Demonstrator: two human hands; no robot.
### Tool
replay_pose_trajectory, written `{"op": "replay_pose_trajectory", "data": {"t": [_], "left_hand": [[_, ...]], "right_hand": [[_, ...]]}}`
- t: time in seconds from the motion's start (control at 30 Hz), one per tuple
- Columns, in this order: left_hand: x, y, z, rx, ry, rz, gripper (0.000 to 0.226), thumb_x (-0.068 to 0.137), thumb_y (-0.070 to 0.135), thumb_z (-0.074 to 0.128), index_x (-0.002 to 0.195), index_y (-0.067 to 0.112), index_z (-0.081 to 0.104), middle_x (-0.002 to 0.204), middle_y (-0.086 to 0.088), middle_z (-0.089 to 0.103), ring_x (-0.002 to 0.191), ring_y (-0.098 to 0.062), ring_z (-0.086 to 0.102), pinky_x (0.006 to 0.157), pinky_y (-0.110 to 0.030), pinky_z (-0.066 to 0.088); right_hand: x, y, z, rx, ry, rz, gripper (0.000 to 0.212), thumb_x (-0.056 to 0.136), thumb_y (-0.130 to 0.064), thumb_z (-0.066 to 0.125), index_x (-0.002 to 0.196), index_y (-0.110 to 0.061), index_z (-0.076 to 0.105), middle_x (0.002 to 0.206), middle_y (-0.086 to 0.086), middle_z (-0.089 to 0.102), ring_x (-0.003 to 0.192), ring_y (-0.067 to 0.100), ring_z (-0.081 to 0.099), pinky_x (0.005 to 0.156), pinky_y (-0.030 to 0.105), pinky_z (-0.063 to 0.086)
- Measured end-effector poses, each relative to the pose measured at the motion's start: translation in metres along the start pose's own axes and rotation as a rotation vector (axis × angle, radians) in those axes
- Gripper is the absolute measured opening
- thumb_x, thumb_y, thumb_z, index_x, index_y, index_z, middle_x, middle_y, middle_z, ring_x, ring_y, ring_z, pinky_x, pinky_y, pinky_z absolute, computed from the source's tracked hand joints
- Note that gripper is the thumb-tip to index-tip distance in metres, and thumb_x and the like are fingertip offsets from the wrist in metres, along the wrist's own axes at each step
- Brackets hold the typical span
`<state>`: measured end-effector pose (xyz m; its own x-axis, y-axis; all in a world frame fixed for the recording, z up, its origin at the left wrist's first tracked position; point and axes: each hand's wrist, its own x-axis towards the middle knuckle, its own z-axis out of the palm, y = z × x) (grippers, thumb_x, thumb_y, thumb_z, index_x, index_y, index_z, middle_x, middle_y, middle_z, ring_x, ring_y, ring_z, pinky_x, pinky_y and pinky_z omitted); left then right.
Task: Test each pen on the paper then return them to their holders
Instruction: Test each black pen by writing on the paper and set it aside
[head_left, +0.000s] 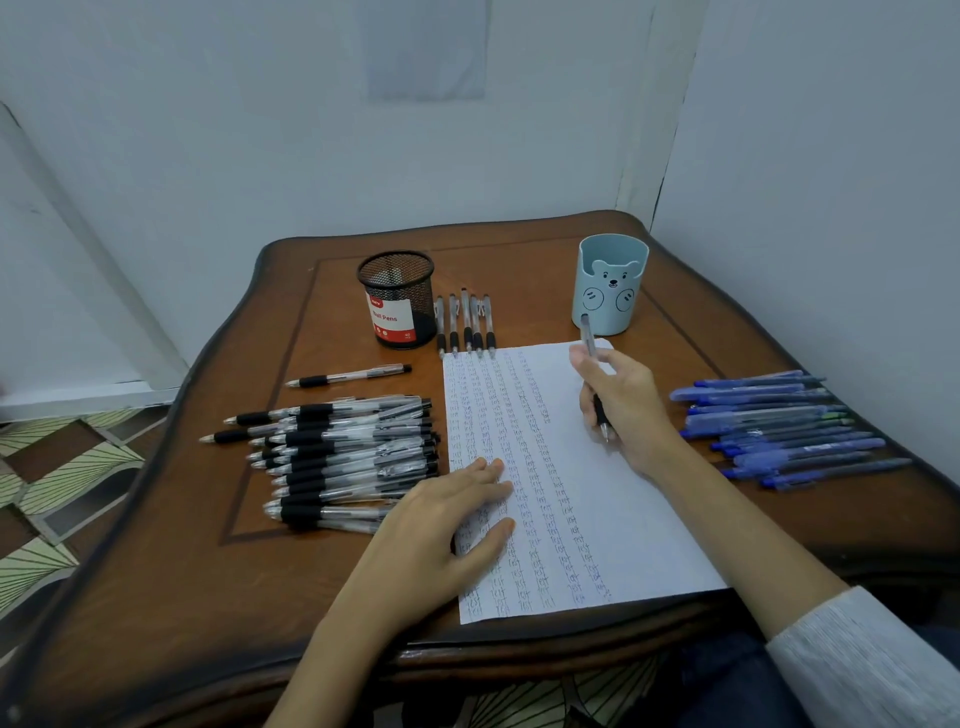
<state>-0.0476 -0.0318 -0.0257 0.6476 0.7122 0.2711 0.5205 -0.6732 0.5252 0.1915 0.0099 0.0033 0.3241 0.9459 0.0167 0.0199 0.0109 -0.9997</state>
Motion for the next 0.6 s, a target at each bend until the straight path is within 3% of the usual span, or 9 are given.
{"op": "replay_pose_trajectory", "data": {"t": [0.37,0.5,0.6], "left_hand": [[0.000,0.001,0.000,0.019,-0.005,-0.002,0.053,0.089,0.057,0.041,0.133,0.030,0.055,0.144,0.020,0.041,0.134,0.016,0.023,0.112,-0.016,0.025],[0.000,0.001,0.000,0.006,-0.002,-0.005,0.054,0.089,0.057,0.041,0.133,0.030,0.055,0.144,0.019,0.041,0.134,0.016,0.023,0.113,-0.019,0.026],[0.000,-0.001,-0.001,-0.002,-0.012,-0.007,0.054,0.089,0.057,0.041,0.133,0.030,0.054,0.145,0.020,0.040,0.134,0.017,0.022,0.113,-0.020,0.025]], "right_hand": [[-0.005,0.001,0.001,-0.116,-0.105,-0.092,0.026,0.091,-0.028,0.064,0.112,-0.019,0.052,0.048,0.005,0.053,0.033,0.011,0.037,0.034,0.020,0.032],[0.001,0.001,0.008,-0.124,-0.100,-0.043,0.024,0.094,-0.035,0.059,0.114,-0.024,0.053,0.048,0.003,0.051,0.034,0.011,0.036,0.033,0.019,0.027],[0.012,-0.005,0.017,-0.048,-0.105,0.114,0.018,0.100,-0.023,0.047,0.117,-0.024,0.051,0.059,0.005,0.057,0.040,0.011,0.040,0.035,0.020,0.027]]}}
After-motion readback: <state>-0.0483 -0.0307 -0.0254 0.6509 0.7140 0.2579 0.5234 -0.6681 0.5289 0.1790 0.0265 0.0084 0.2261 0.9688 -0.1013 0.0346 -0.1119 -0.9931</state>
